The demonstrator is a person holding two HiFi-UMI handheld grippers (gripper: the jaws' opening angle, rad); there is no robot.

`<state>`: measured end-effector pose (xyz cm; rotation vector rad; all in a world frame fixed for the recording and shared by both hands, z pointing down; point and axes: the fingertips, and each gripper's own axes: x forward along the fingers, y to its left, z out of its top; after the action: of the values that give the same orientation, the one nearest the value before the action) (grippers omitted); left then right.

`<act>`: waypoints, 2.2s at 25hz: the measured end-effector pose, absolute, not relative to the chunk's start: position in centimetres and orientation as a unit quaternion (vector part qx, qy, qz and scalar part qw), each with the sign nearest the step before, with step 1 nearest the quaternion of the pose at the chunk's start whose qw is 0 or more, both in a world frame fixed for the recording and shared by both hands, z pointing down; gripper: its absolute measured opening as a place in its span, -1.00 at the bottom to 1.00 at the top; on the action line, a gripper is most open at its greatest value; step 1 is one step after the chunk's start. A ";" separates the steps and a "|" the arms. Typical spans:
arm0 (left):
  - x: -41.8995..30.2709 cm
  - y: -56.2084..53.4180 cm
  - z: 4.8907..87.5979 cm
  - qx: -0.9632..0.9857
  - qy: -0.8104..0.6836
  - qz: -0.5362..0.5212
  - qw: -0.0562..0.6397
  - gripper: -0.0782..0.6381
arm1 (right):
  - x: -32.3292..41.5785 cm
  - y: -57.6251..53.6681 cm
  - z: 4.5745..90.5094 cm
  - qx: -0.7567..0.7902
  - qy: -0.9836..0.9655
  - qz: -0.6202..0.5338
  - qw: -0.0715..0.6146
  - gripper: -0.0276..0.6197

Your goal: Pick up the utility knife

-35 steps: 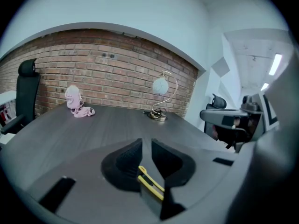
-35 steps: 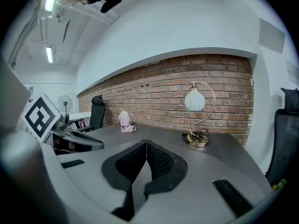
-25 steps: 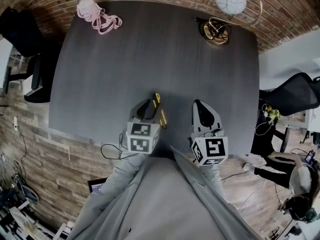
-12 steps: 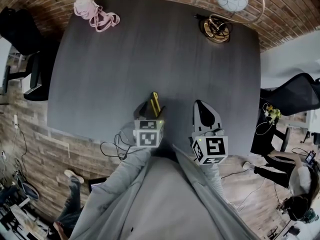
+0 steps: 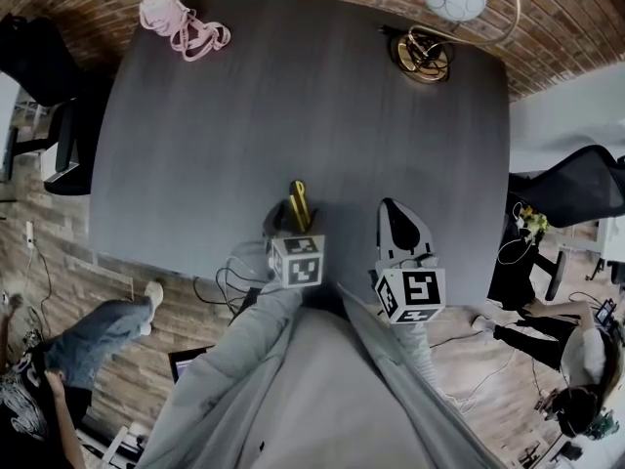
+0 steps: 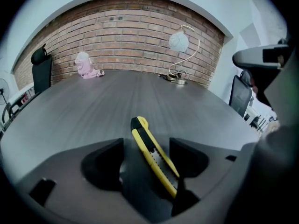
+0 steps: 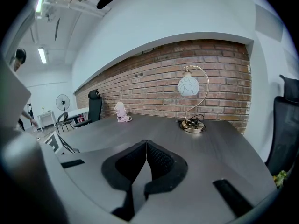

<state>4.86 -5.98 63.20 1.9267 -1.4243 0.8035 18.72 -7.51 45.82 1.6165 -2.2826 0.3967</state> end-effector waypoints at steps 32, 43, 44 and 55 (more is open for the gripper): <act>3.5 -6.5 63.1 0.726 -0.540 0.312 0.290 -0.42 | 19.8 -8.1 45.6 0.578 -0.789 0.141 0.151 -0.86; 2.2 -8.0 60.8 0.743 -0.541 0.282 0.274 -0.43 | 18.6 -8.6 45.3 0.574 -0.794 0.134 0.152 -0.86; 2.2 -8.2 60.5 0.746 -0.541 0.278 0.271 -0.43 | 18.5 -8.7 45.2 0.573 -0.794 0.132 0.152 -0.86; -0.3 -10.3 54.9 0.771 -0.555 0.226 0.216 -0.43 | 16.6 -8.9 44.0 0.570 -0.800 0.119 0.145 -0.86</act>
<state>-0.25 -10.34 54.91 2.1361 -1.5374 0.6262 16.59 -8.89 44.02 1.6421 -2.3040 0.3425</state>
